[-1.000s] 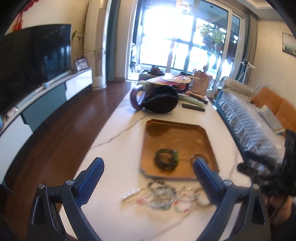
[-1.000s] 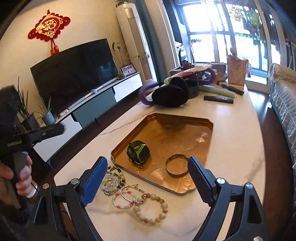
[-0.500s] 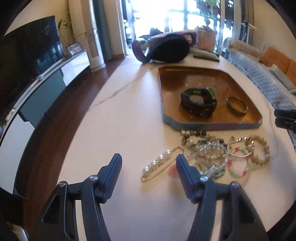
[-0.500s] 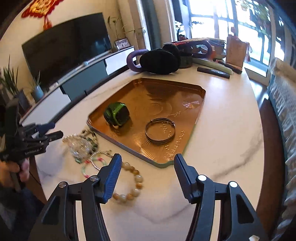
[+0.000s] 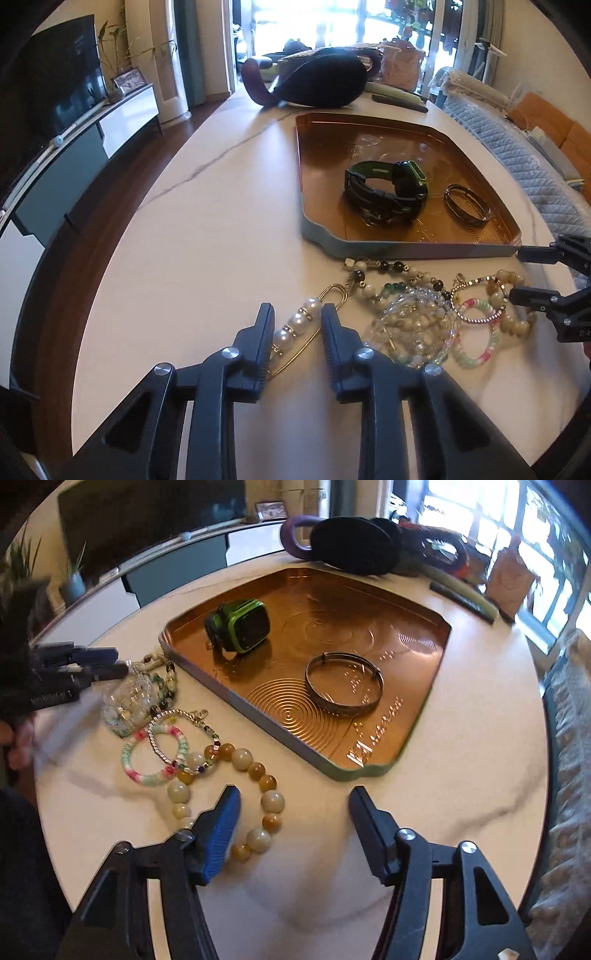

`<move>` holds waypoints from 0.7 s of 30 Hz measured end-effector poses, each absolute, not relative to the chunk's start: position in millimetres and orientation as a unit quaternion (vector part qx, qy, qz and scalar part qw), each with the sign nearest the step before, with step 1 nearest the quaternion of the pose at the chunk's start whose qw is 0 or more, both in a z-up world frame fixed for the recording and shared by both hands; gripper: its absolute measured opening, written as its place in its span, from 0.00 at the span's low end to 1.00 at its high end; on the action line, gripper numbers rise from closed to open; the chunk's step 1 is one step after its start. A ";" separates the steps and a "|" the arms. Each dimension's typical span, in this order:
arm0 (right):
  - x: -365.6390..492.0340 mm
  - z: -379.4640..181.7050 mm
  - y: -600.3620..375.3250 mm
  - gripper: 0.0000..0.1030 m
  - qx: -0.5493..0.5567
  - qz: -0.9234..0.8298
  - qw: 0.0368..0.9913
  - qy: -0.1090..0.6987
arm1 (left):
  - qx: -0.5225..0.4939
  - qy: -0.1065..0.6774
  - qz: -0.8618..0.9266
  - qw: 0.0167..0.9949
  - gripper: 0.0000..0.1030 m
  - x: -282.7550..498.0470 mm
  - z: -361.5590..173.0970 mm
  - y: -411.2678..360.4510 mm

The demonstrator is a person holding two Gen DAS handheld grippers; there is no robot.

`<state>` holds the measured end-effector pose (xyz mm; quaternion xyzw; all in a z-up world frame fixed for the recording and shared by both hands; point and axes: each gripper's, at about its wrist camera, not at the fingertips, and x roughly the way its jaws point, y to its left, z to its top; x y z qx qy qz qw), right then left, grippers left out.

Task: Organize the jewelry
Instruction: 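Grasp the pearl safety-pin brooch with the left tool while the right tool grasps the yellow-bead bracelet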

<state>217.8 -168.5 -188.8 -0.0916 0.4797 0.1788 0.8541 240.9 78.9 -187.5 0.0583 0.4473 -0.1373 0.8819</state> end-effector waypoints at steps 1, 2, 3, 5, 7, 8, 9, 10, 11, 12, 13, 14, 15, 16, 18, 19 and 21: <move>218.8 -189.0 -169.9 0.60 -0.088 0.177 0.856 0.479 | 0.059 0.446 -0.137 0.883 0.25 240.4 -186.8 76.7; 219.3 -188.9 -170.5 0.58 -0.090 0.175 0.857 0.477 | 0.057 0.446 -0.138 0.882 0.23 240.2 -186.6 74.4; 219.5 -188.0 -170.5 0.56 -0.092 0.172 0.858 0.475 | 0.054 0.447 -0.139 0.882 0.22 239.8 -186.3 73.4; 220.6 -186.1 -173.0 0.28 -0.090 0.166 0.861 0.472 | 0.046 0.450 -0.136 0.881 0.17 238.9 -185.8 72.2; 221.1 -184.6 -177.4 0.11 -0.076 0.169 0.860 0.476 | 0.036 0.454 -0.137 0.879 0.13 235.5 -184.4 71.1; 219.8 -184.5 -179.0 0.11 -0.073 0.170 0.859 0.478 | 0.033 0.455 -0.139 0.879 0.12 233.9 -182.8 70.6; 218.0 -184.0 -177.0 0.11 -0.073 0.171 0.858 0.478 | 0.036 0.452 -0.135 0.881 0.12 231.8 -180.8 69.5; 215.3 -183.2 -175.7 0.11 -0.076 0.173 0.858 0.477 | 0.042 0.450 -0.130 0.882 0.12 230.0 -179.5 68.8; 214.5 -182.0 -174.1 0.11 -0.078 0.173 0.859 0.475 | 0.048 0.450 -0.125 0.883 0.12 228.3 -178.9 68.0; 212.4 -180.1 -172.9 0.11 -0.081 0.173 0.861 0.471 | 0.051 0.452 -0.121 0.883 0.12 227.1 -179.1 67.9; 210.5 -178.5 -171.7 0.11 -0.083 0.175 0.862 0.469 | 0.053 0.453 -0.116 0.882 0.12 226.0 -179.6 68.7; 209.2 -177.9 -170.7 0.12 -0.085 0.175 0.862 0.468 | 0.054 0.455 -0.110 0.882 0.12 225.2 -180.8 70.0; 208.8 -177.9 -169.9 0.12 -0.088 0.175 0.861 0.469 | 0.058 0.459 -0.103 0.880 0.12 225.7 -182.6 71.2; 208.5 -178.7 -169.0 0.12 -0.090 0.176 0.860 0.471 | 0.059 0.461 -0.097 0.880 0.13 225.9 -184.1 73.3; 209.3 -180.0 -168.2 0.12 -0.091 0.174 0.859 0.473 | 0.052 0.463 -0.094 0.880 0.14 227.2 -185.1 78.0; 209.5 -180.3 -167.7 0.12 -0.092 0.174 0.859 0.473 | 0.048 0.463 -0.089 0.880 0.15 227.9 -185.4 80.5; 210.1 -180.5 -166.9 0.13 -0.094 0.169 0.860 0.473 | 0.044 0.462 -0.077 0.882 0.19 229.2 -185.7 86.1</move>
